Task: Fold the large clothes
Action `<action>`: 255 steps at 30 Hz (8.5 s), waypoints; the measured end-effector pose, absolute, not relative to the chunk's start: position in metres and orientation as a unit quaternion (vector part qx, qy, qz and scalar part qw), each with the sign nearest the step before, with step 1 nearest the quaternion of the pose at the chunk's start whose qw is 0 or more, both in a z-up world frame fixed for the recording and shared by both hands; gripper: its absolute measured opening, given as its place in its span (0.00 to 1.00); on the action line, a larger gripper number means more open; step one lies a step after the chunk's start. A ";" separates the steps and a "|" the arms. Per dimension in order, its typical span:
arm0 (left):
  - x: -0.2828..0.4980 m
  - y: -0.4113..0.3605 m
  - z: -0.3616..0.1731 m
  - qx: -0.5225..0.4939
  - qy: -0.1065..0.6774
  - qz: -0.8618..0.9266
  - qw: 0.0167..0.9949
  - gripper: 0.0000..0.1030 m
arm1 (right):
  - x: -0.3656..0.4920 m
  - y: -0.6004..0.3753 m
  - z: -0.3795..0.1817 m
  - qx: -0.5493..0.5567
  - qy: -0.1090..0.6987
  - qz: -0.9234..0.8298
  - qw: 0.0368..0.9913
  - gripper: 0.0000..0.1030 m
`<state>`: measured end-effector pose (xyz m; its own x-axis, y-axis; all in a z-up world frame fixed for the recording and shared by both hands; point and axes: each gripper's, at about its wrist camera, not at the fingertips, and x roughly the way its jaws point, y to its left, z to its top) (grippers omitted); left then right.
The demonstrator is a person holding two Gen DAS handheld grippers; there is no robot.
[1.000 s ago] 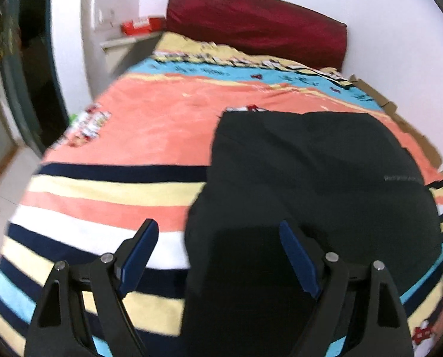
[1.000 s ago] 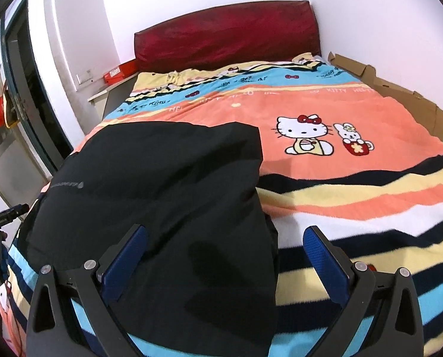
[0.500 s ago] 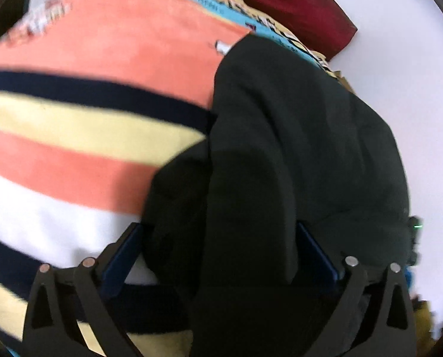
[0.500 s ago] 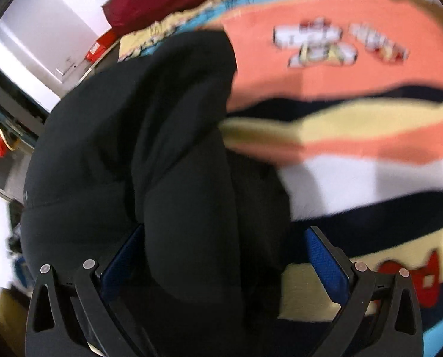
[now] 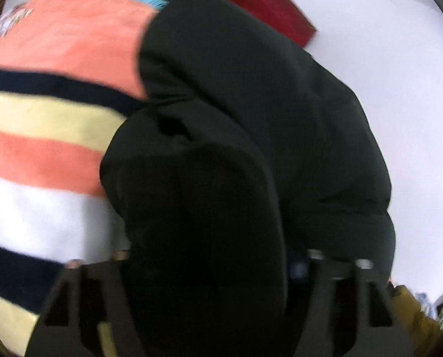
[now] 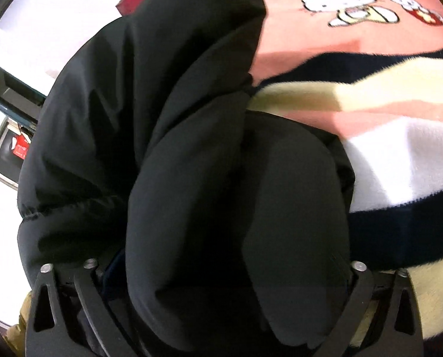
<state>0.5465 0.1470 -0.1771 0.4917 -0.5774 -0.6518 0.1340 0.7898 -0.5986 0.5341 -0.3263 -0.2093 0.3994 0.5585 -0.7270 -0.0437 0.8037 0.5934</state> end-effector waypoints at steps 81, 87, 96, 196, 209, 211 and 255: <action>0.245 0.077 -0.009 -0.013 0.269 0.077 0.960 0.66 | 0.216 -0.238 -0.017 0.054 0.276 0.075 0.957 1.00; 0.277 0.062 -0.029 -0.001 0.277 0.065 0.959 0.66 | 0.244 -0.218 -0.031 0.037 0.269 0.079 0.959 1.00; 0.318 0.043 -0.067 0.018 0.304 0.052 0.951 0.66 | 0.283 -0.188 -0.061 0.002 0.285 0.094 0.954 0.99; 0.356 0.082 -0.108 -0.010 0.311 0.077 0.947 0.76 | 0.324 -0.228 -0.114 0.022 0.343 0.074 0.936 0.99; 0.339 0.088 -0.108 -0.009 0.334 0.096 0.938 0.76 | 0.311 -0.261 -0.125 0.042 0.371 0.018 0.927 0.99; 0.333 0.090 -0.108 -0.007 0.339 0.099 0.936 0.76 | 0.309 -0.267 -0.127 0.049 0.382 0.005 0.923 1.00; 0.170 0.042 -0.015 0.010 0.290 0.065 0.955 0.76 | 0.155 -0.260 -0.048 0.038 0.339 -0.024 0.940 1.00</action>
